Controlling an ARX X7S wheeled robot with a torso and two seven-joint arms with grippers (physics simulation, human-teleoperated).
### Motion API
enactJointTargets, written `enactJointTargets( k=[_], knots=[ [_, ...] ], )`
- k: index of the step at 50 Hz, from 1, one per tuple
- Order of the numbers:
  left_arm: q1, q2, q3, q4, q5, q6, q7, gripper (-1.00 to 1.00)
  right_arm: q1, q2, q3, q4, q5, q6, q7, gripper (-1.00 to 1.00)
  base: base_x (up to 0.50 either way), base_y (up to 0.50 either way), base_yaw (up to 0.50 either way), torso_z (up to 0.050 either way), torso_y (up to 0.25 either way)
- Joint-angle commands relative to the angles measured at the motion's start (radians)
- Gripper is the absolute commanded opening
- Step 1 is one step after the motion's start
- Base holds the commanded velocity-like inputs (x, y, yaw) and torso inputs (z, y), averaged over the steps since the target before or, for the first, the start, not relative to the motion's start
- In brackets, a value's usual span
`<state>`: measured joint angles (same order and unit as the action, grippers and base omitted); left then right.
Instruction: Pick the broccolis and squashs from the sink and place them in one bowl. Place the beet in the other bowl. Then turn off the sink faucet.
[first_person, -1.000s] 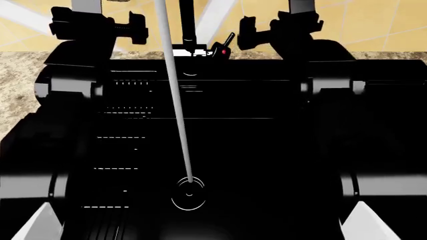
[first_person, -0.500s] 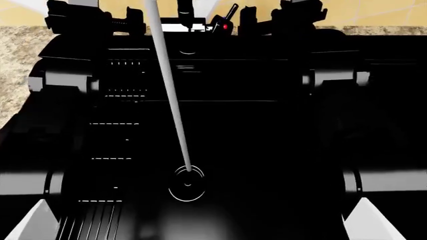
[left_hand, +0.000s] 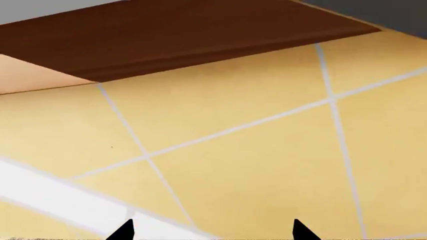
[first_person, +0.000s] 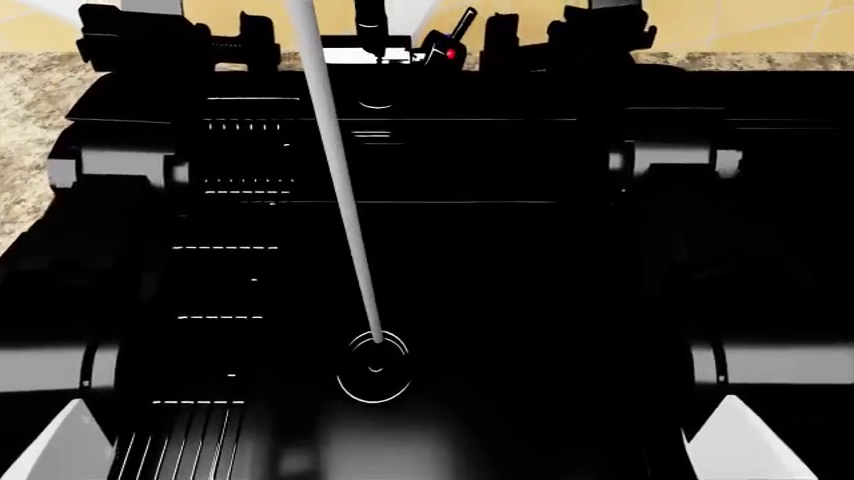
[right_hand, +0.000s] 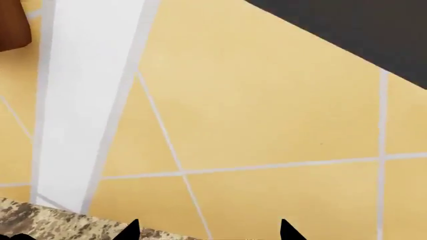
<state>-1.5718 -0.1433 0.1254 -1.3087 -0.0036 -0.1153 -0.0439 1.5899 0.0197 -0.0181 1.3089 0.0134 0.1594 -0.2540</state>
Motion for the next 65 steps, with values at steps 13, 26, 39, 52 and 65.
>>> enactJointTargets(
  k=[13, 26, 39, 52, 65],
  knots=[
    [0.017, -0.007, -0.018, 0.0, 0.0, -0.001, 0.015, 1.0, 0.016, -0.014, 0.205, 0.0, 0.009, 0.032, -0.048, 1.0, 0.0, 0.0, 0.0, 0.0, 0.0],
    [0.019, -0.018, -0.033, 0.0, 0.0, 0.006, -0.006, 1.0, 0.016, -0.019, 0.11, 0.0, 0.072, 0.053, -0.095, 1.0, 0.0, 0.0, 0.0, 0.0, 0.0],
    [0.013, -0.02, -0.037, 0.0, 0.001, 0.003, 0.001, 1.0, 0.018, -0.019, -0.053, 0.0, 0.213, 0.024, -0.16, 1.0, 0.0, 0.0, 0.0, 0.0, 0.0],
    [0.019, -0.024, -0.039, 0.0, 0.002, 0.005, 0.001, 1.0, 0.024, -0.02, -0.214, 0.0, 0.324, -0.045, -0.226, 1.0, 0.0, 0.0, 0.0, 0.0, 0.0],
    [0.024, -0.026, -0.042, 0.0, 0.002, 0.005, 0.003, 1.0, 0.031, -0.02, -0.394, 0.0, 0.462, -0.083, -0.283, 1.0, 0.0, 0.0, 0.0, 0.0, 0.0]
  ],
)
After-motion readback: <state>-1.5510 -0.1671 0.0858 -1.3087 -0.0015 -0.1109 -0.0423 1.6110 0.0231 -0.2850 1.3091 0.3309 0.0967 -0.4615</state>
